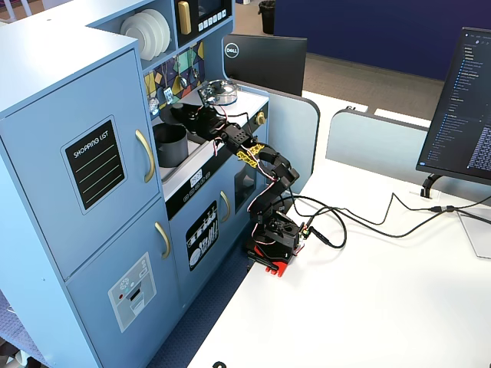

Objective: Take off the lid from the gray recipient and place it on the counter

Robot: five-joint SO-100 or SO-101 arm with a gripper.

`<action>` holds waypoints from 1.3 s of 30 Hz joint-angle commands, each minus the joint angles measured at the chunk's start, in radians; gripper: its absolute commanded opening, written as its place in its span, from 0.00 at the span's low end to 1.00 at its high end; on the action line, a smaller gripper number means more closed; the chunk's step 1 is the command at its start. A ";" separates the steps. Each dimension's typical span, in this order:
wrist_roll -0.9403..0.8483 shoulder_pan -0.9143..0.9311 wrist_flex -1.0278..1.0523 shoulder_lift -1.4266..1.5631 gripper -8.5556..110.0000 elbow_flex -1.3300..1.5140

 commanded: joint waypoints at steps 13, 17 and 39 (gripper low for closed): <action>0.028 0.334 -0.054 0.018 0.07 0.035; 0.037 0.367 -0.117 -0.060 0.07 0.060; 0.051 0.411 -0.357 -0.307 0.07 0.175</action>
